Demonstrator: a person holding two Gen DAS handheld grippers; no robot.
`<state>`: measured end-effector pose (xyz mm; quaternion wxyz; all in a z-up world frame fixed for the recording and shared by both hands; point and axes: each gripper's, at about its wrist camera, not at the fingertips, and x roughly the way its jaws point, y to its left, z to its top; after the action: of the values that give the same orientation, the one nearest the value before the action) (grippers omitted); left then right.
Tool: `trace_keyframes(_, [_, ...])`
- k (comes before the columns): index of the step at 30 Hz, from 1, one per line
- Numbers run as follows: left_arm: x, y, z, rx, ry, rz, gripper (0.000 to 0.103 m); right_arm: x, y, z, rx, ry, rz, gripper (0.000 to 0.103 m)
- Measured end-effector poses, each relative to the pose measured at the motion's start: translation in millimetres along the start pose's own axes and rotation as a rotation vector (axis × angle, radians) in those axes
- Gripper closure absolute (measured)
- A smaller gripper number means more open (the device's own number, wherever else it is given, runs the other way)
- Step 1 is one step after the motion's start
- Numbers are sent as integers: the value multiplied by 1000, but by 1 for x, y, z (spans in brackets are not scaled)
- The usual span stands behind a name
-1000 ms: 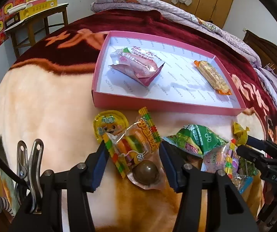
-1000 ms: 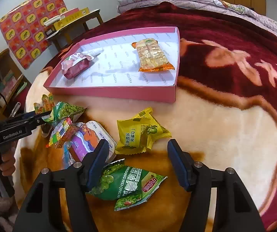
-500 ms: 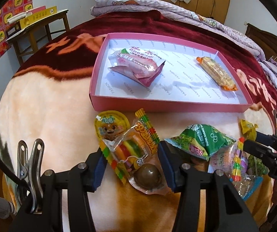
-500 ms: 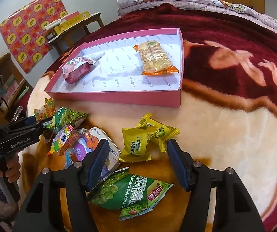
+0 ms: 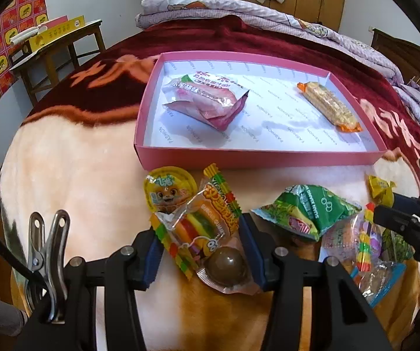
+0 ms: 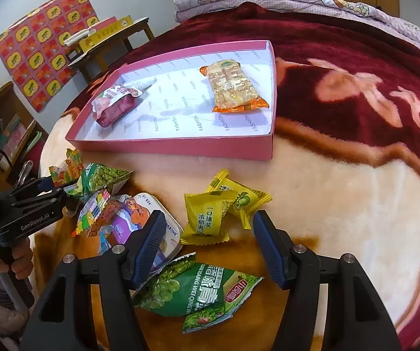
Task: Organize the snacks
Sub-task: 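Move both grippers back over the remaining snack pile, then grasp the gummy candy pack with the left gripper while the right gripper grasps the yellow candy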
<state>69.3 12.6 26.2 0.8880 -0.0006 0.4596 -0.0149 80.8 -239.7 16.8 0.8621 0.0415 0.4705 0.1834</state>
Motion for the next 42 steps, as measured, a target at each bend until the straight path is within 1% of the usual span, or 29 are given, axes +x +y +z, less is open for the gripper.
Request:
trace_keyframes(6, [-3, 2, -1, -11, -2, -23, 57, -3, 7, 0, -16, -12, -26, 45])
trace_keyframes(10, [-8, 6, -2, -28, -3, -57, 57, -5, 11, -1, -29, -14, -26, 48])
trace_keyframes(14, [-14, 12, -3, -52, 2, -102, 57, -7, 13, -1, -25, -13, -10, 48])
trace_keyframes(18, [-22, 12, 0, -48, -17, -109, 57, -11, 14, -1, -29, -28, -16, 48])
trace_keyframes(26, [-36, 6, 4, -19, -53, -121, 57, -18, 14, 3, -14, -66, 5, 48])
trace_keyframes(30, [-40, 2, 4, -12, -63, -135, 57, -16, 15, 2, -27, -57, -14, 50])
trace_keyframes(33, [-41, 2, 3, -8, -66, -140, 57, -11, 13, 0, -25, -42, -26, 59])
trace_keyframes(35, [-41, 2, 3, -11, -68, -140, 57, -5, 9, 0, -3, -24, -20, 63])
trace_keyframes(37, [-43, 3, 3, -17, -70, -146, 57, -4, 5, 0, 27, -24, 2, 64])
trace_keyframes(40, [-46, 5, 4, -20, -80, -152, 57, -5, 2, 1, 47, -32, 1, 75])
trace_keyframes(42, [-48, 6, 4, -22, -85, -159, 57, -6, 1, 1, 47, -38, 0, 78])
